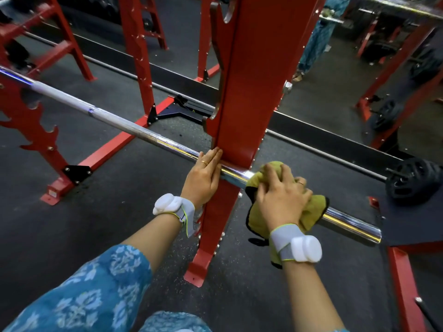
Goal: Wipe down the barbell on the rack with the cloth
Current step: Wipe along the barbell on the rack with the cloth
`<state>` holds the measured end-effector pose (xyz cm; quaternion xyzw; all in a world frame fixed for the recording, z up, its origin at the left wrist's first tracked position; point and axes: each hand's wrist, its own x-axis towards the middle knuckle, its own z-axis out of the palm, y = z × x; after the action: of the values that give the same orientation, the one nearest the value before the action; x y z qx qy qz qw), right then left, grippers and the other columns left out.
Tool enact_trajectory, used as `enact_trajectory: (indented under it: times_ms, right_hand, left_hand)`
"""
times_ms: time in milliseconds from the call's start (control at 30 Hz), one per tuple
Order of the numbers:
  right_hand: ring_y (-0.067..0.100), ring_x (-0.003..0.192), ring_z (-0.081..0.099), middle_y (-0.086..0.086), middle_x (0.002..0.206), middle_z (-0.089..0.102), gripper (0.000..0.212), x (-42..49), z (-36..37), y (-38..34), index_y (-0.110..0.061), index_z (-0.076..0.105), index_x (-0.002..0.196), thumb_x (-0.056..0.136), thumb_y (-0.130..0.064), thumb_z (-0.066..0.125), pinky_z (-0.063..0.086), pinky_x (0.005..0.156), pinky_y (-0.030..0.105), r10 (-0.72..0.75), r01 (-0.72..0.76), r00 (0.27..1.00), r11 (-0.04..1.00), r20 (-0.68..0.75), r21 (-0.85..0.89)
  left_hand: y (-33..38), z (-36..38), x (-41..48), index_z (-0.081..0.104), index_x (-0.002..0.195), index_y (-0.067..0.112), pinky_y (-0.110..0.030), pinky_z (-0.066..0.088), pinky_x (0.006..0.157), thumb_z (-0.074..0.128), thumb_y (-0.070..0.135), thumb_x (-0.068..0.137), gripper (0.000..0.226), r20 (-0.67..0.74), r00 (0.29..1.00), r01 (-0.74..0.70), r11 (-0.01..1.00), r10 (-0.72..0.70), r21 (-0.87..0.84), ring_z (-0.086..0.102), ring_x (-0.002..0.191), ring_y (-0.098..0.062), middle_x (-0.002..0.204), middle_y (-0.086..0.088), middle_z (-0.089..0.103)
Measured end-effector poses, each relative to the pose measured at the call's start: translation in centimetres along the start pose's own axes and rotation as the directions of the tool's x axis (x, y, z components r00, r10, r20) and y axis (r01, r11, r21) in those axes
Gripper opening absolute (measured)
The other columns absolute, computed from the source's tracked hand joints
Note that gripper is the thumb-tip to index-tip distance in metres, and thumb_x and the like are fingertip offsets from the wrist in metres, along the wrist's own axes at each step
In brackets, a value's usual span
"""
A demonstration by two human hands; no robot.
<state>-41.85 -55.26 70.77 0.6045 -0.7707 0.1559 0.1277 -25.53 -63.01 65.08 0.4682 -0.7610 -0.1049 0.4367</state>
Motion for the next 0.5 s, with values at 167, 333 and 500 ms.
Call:
enact_trajectory:
  times_ms: [167, 333, 500]
  right_hand:
    - [0.042, 0.084, 0.055, 0.015, 0.110, 0.061, 0.045, 0.0, 0.4, -1.8, -0.021, 0.064, 0.109, 0.072, -0.033, 0.042, 0.045, 0.072, 0.052, 0.031, -0.032, 0.998, 1.000, -0.049, -0.001]
    - [0.039, 0.078, 0.059, 0.013, 0.106, 0.065, 0.057, 0.1, 0.7, -5.9, -0.022, 0.064, 0.113, 0.059, -0.032, 0.077, 0.049, 0.070, 0.048, -0.136, 0.136, 0.991, 0.990, -0.008, -0.027]
    - [0.042, 0.088, 0.059, 0.015, 0.119, 0.061, 0.083, -0.6, 0.7, -3.7, -0.015, 0.053, 0.121, 0.047, -0.037, 0.085, 0.047, 0.071, 0.053, -0.132, 0.132, 0.991, 0.990, 0.003, 0.058]
  left_hand:
    - [0.3, 0.1, 0.0, 0.056, 0.125, -0.002, -0.032, 0.023, 0.111, 0.038, 0.019, 0.095, 0.042, -0.009, 1.000, 0.016, 1.000, -0.016, 0.010, 0.055, 0.117, -0.034, 0.129, -0.017, 0.056]
    - [0.1, 0.3, -0.1, 0.055, 0.125, -0.005, -0.036, 0.023, 0.111, 0.038, 0.017, 0.093, 0.042, 0.005, 1.000, 0.008, 1.000, -0.008, 0.023, 0.053, 0.118, -0.037, 0.130, -0.020, 0.054]
    - [0.1, 0.0, -0.2, 0.055, 0.126, -0.003, -0.037, 0.025, 0.110, 0.038, 0.019, 0.094, 0.042, 0.012, 1.000, -0.007, 0.999, 0.006, 0.043, 0.052, 0.120, -0.035, 0.132, -0.018, 0.054]
